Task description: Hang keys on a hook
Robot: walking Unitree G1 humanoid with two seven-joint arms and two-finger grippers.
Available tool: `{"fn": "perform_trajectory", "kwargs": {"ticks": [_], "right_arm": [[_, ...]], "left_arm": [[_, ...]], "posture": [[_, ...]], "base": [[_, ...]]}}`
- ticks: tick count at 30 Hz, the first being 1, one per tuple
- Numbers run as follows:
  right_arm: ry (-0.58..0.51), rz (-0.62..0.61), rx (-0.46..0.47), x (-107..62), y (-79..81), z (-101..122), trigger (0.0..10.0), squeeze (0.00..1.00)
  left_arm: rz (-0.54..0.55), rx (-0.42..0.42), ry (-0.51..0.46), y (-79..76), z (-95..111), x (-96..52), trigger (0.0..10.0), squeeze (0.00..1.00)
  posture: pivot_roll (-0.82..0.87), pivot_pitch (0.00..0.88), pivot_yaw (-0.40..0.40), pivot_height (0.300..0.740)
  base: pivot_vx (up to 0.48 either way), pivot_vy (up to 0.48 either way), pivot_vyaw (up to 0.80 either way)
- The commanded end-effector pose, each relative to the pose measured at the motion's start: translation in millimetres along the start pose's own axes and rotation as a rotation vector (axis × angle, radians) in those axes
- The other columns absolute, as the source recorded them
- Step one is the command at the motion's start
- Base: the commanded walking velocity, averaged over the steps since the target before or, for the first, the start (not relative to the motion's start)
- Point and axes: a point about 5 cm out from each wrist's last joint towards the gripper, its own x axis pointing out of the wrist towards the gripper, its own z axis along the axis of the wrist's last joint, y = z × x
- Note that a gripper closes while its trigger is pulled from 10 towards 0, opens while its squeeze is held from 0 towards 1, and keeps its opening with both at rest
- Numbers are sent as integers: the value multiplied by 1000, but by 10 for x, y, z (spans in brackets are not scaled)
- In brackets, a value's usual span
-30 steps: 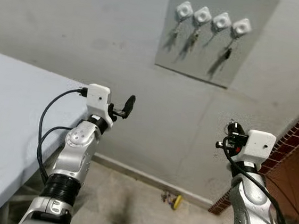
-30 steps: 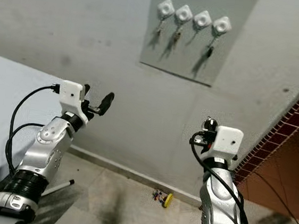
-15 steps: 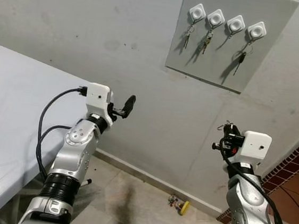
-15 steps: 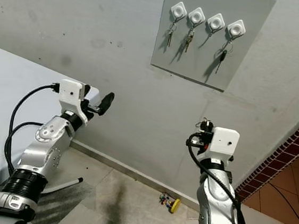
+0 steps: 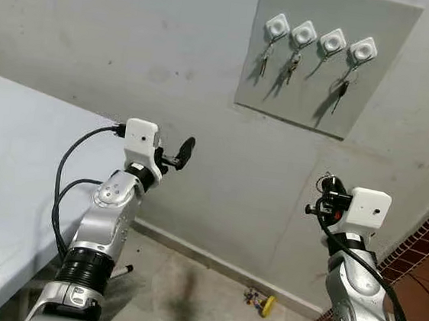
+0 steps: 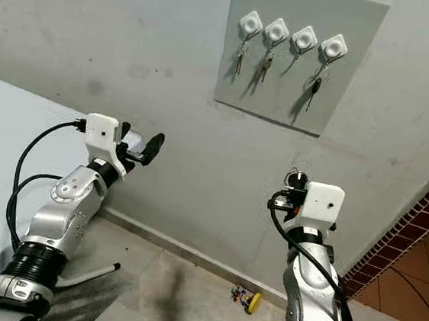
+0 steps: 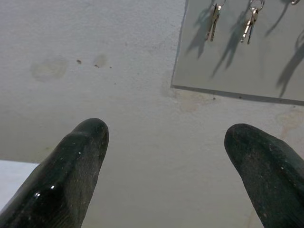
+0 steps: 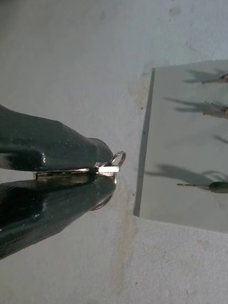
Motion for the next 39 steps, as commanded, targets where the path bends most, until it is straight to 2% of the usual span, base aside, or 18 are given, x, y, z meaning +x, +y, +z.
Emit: {"fn": "perform_trajectory", "kwargs": {"ticks": [1,7,11,13,23,26,27,32,39], "right_arm": [[-16,9,12,3,30,37,10000,0],[14,-1,29,7,24,4,10000,0],[-13,-1,20,10,14,25,10000,0],[-11,4,-1,14,22,29,10000,0],[-18,9,15,11,38,41,10000,0],[-17,11,12,5,36,35,10000,0],[-17,12,9,2,36,32,10000,0],[-16,10,8,-2,33,26,10000,0],[-13,36,7,-3,45,37,10000,0]], "left_arm": [[-2,19,-3,25,40,-2,10000,0],[-5,21,-2,20,40,-4,10000,0],[-4,23,0,18,35,-1,10000,0],[-6,24,2,16,36,1,10000,0],[-8,28,4,16,36,-6,10000,0],[-24,22,-34,-32,66,-13,10000,0],[-9,53,-45,-36,79,-15,10000,0],[-6,60,-55,-41,94,-6,10000,0],[-78,87,-90,-166,182,18,10000,0]], "posture": [[-108,0,-48,740],[-107,0,-47,740],[-106,0,-49,740],[-106,0,-49,740],[-103,0,-49,740],[-103,0,-49,740],[-103,0,-49,740],[-103,0,-49,740],[-109,4,-46,740]], "base": [[424,0,0],[424,0,-371],[420,0,-573],[424,0,0],[408,0,0],[0,0,0],[0,0,0],[0,0,0],[0,0,0]]}}
